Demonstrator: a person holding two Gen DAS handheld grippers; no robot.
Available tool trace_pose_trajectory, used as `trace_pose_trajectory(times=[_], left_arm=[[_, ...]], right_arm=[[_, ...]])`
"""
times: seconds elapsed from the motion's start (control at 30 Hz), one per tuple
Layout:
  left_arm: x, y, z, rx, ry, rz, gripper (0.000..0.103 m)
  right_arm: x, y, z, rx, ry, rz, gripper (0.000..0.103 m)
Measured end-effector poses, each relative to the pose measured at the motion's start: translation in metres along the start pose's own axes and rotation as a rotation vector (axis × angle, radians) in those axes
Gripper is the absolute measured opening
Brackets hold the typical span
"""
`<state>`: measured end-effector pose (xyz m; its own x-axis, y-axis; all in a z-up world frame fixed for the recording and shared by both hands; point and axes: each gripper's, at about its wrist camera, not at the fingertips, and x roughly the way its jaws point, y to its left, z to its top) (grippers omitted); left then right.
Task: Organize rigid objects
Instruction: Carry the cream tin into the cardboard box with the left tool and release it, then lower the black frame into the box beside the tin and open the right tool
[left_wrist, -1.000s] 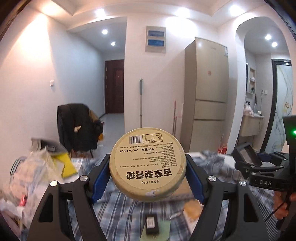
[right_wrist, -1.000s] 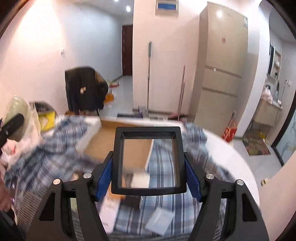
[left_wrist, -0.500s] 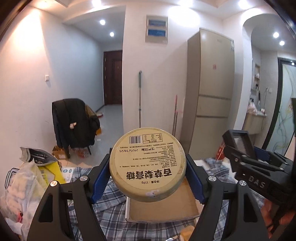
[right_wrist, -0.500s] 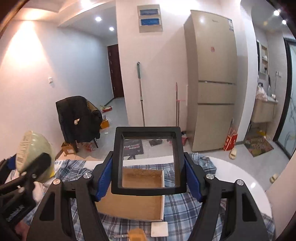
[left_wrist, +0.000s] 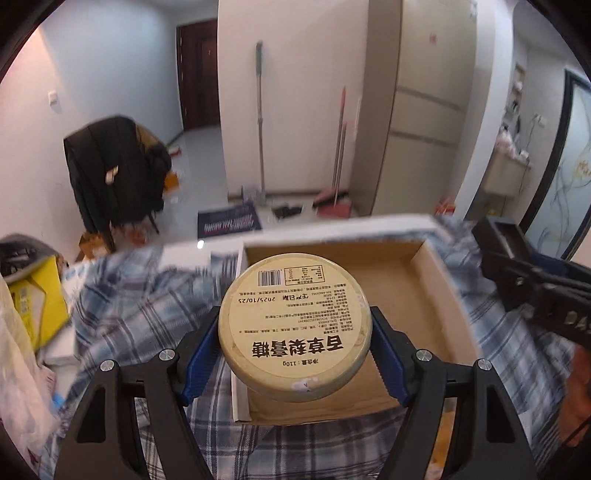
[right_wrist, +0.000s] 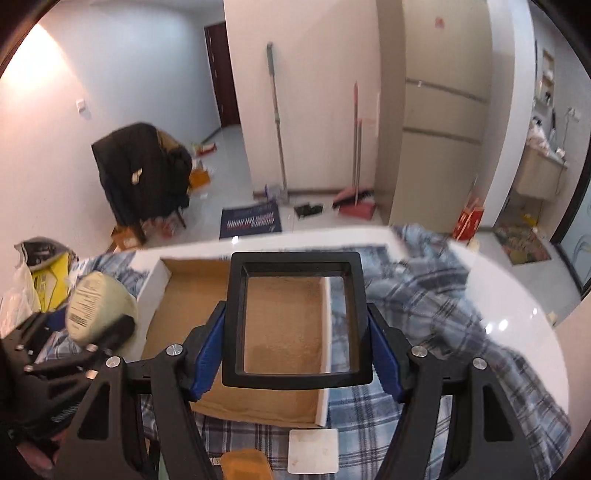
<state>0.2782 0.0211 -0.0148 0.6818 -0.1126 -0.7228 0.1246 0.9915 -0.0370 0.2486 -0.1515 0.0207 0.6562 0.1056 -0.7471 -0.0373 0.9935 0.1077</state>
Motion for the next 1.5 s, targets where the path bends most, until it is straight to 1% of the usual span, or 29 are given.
trace_pose_trajectory(times=[0.1, 0.17, 0.23, 0.27, 0.4, 0.53, 0.63, 0.73, 0.9, 0.93, 0.97, 1.0, 1.13, 1.2, 1.27, 1.37, 1.43, 1.47, 1.5], left_arm=[[0.018, 0.0, -0.006, -0.005, 0.051, -0.002, 0.077], [0.028, -0.002, -0.013, -0.001, 0.081, -0.019, 0.077], [0.034, -0.004, -0.017, -0.001, 0.102, 0.002, 0.077], [0.038, -0.004, -0.02, 0.007, 0.113, 0.02, 0.077], [0.039, -0.015, -0.025, 0.056, 0.128, 0.052, 0.077], [0.044, -0.015, -0.026, 0.078, 0.158, 0.049, 0.077], [0.048, -0.019, -0.03, 0.102, 0.189, 0.056, 0.077], [0.054, -0.02, -0.031, 0.098, 0.231, 0.057, 0.077], [0.05, -0.021, -0.03, 0.118, 0.211, 0.07, 0.077], [0.047, -0.022, -0.028, 0.12, 0.197, 0.067, 0.08], [0.045, -0.022, -0.028, 0.119, 0.191, 0.07, 0.088], [0.042, -0.022, -0.026, 0.119, 0.181, 0.08, 0.09], [0.035, -0.023, -0.023, 0.119, 0.169, 0.058, 0.09], [0.029, -0.023, -0.021, 0.115, 0.144, 0.056, 0.09], [0.021, -0.021, -0.018, 0.108, 0.108, 0.044, 0.09], [0.012, -0.015, -0.013, 0.077, 0.06, 0.04, 0.09], [0.009, -0.007, -0.011, 0.044, 0.033, 0.057, 0.09], [0.01, -0.003, -0.01, 0.026, 0.028, 0.073, 0.09], [0.011, 0.001, -0.01, 0.011, 0.032, 0.108, 0.09]], right_arm=[[0.016, 0.0, -0.007, -0.006, 0.053, 0.015, 0.068], [0.022, 0.001, -0.011, -0.014, 0.079, 0.019, 0.068], [0.026, -0.002, -0.014, -0.007, 0.099, 0.023, 0.068], [0.028, -0.002, -0.014, -0.001, 0.105, 0.022, 0.068], [0.035, -0.002, -0.014, 0.007, 0.118, 0.016, 0.068], [0.043, -0.003, -0.016, -0.004, 0.135, 0.004, 0.068], [0.048, -0.002, -0.017, -0.002, 0.153, 0.01, 0.068], [0.05, -0.002, -0.018, -0.003, 0.16, 0.011, 0.068], [0.054, -0.008, -0.018, 0.02, 0.172, 0.007, 0.068], [0.055, -0.009, -0.018, 0.024, 0.175, 0.009, 0.068], [0.056, -0.01, -0.018, 0.026, 0.179, 0.014, 0.068], [0.056, -0.01, -0.018, 0.028, 0.18, 0.015, 0.068], [0.053, -0.008, -0.018, 0.017, 0.171, 0.015, 0.069], [0.051, -0.006, -0.019, 0.014, 0.166, 0.024, 0.068], [0.051, -0.004, -0.019, 0.013, 0.167, 0.045, 0.068], [0.051, -0.001, -0.02, 0.018, 0.16, 0.103, 0.068], [0.052, 0.004, -0.021, -0.016, 0.123, 0.129, 0.069], [0.054, 0.008, -0.022, -0.036, 0.124, 0.12, 0.068], [0.057, 0.01, -0.025, -0.041, 0.141, 0.125, 0.068]])
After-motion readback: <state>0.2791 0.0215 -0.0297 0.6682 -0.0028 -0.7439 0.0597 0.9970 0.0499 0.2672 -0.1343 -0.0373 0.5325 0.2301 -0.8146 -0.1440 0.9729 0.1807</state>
